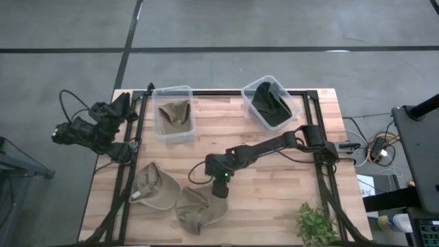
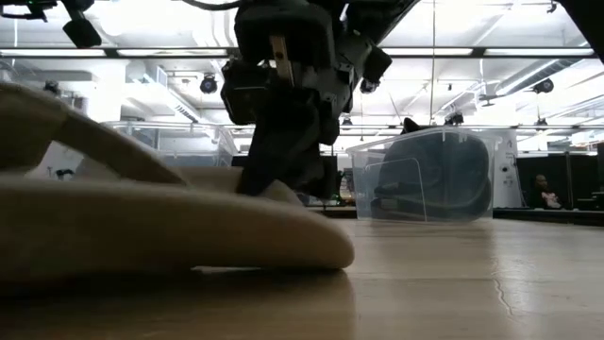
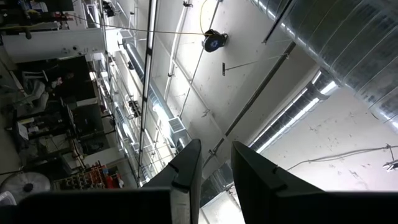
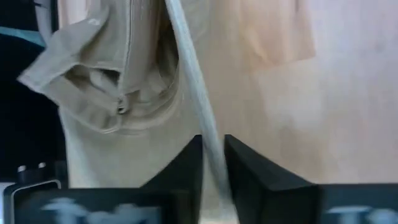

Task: Pick & Place hat
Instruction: Put the right brown cap into the left transparent bin

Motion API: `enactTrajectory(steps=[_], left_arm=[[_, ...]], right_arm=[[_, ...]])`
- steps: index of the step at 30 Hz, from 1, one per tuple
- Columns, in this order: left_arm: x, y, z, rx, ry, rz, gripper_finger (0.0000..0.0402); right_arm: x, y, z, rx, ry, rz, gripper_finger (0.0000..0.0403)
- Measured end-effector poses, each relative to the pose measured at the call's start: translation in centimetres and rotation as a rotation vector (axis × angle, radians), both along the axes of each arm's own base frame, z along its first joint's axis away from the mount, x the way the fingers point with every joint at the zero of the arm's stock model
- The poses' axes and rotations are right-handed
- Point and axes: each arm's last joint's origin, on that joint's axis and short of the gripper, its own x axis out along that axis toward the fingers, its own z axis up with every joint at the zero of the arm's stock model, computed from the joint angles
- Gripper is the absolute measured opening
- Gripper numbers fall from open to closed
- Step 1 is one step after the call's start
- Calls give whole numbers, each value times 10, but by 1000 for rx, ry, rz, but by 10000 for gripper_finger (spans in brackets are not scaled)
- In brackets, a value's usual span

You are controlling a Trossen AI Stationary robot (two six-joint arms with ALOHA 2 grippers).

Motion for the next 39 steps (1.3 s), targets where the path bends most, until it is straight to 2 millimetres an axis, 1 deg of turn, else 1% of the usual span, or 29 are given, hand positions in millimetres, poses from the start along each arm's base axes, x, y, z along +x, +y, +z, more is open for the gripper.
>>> enactTrajectory(steps=[2, 7, 10, 13, 17, 20, 24, 28, 34, 39], left_arm=[[0, 0, 0, 0, 0, 0, 80], [0, 0, 0, 0, 0, 0, 80], [0, 0, 0, 0, -1, -1, 80], [0, 0, 0, -1, -2, -2, 80], [0, 0, 0, -1, -2, -2, 80], [0, 0, -1, 0, 0, -2, 80], [1, 0, -1, 3, 2, -4, 80], [1, -1, -2, 12, 6, -10, 80], [2, -1, -1, 23, -27, -52, 80], [2, -3, 0, 73, -44, -94, 80]], right_arm=[[0, 0, 0, 17, 6, 8, 23], [-2, 0, 5, 54, 24, -15, 13], [-5, 0, 19, 64, 14, -24, 12], [-14, -2, 39, 64, 26, -25, 11], [-31, -5, 69, 42, 48, -30, 10], [-44, -8, 95, 30, 19, -27, 10], [-61, -13, 121, -18, 3, -66, 10], [-84, -20, 149, -94, -9, -137, 10], [-112, -28, 195, -160, -158, -254, 11], [-134, -38, 224, -295, -283, -463, 11]])
